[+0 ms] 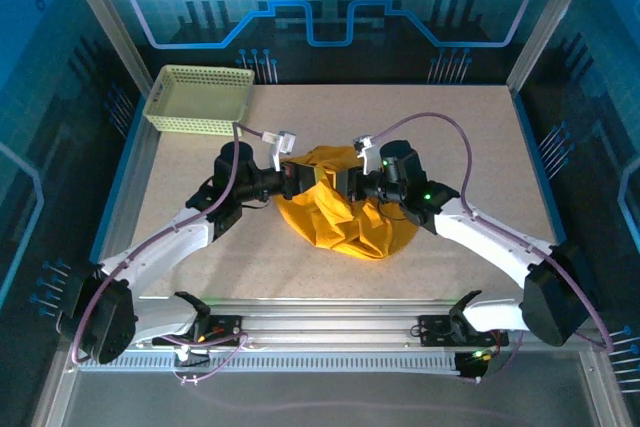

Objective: Fold the inside-out t-shirt

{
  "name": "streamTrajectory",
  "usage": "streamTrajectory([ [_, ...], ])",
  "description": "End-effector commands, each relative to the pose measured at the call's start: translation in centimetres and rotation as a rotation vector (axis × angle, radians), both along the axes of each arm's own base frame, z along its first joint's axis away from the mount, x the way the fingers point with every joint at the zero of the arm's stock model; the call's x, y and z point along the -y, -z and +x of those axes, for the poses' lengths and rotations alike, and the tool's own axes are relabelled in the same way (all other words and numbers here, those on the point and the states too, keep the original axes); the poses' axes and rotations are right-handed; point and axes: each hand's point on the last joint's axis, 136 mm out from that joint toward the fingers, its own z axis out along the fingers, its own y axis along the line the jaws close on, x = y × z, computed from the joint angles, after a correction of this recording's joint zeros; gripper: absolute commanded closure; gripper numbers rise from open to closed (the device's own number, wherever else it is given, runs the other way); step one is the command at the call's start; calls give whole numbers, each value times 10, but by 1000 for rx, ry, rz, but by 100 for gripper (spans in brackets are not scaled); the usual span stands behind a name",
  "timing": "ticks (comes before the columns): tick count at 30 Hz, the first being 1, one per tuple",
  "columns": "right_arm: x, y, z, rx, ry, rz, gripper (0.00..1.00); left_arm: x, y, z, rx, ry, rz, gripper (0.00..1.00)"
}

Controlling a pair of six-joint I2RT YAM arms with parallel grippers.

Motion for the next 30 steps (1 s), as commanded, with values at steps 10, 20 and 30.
streamTrajectory([
  [10, 66, -68, -31, 125, 140, -158, 100, -4, 30, 52, -104, -147, 169, 88],
  [20, 85, -38, -22, -24, 193, -136, 100, -5, 58, 55, -143, -168, 359, 58],
  [30, 65, -26, -10, -78, 152, -66, 100, 30, 25, -10, 168, -92, 363, 26],
])
